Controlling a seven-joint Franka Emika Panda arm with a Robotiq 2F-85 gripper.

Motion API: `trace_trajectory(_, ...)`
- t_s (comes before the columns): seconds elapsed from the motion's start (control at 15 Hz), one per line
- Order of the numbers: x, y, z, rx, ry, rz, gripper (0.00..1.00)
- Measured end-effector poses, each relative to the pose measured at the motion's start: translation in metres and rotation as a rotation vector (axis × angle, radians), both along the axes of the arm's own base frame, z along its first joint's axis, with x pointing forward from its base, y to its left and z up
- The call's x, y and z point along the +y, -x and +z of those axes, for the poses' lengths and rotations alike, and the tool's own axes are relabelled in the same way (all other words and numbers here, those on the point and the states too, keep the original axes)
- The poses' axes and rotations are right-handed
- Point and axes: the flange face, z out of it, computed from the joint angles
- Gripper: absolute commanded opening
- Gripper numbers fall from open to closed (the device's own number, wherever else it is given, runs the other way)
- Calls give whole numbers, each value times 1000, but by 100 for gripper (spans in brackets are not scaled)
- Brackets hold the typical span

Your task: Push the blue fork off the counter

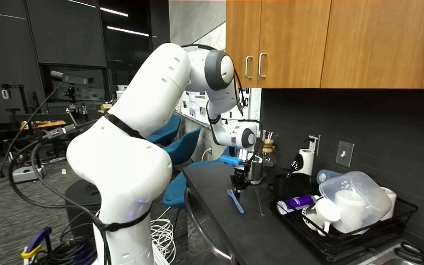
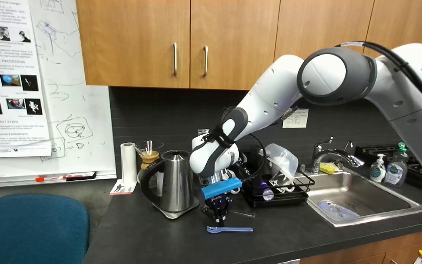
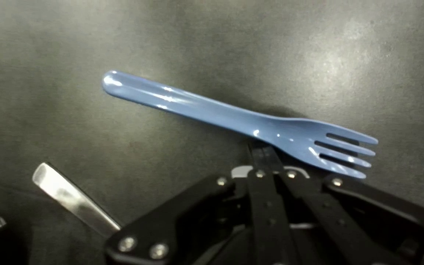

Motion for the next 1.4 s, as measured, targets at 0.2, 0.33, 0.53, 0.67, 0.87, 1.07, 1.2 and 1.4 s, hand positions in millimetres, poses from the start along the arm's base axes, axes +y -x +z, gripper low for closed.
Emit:
trace_trajectory(0.2, 2, 1, 0, 2, -2, 2, 0)
trace_trajectory(0.33, 3, 2, 0, 3, -4, 4, 0)
trace_trajectory(0.53, 5, 5, 0, 1, -8, 8, 0)
trace_trajectory(0.67, 5, 7, 0, -6, -11, 9, 0)
trace_trajectory(0.87, 5, 12, 1, -30, -19, 11, 0)
trace_trajectory(1.07, 7, 23, 1, -62, -33, 17, 0)
trace_trajectory(1.2, 11, 34, 2, -76, -48, 17, 0)
trace_trajectory(1.4, 20, 54, 1, -76, -76, 10, 0)
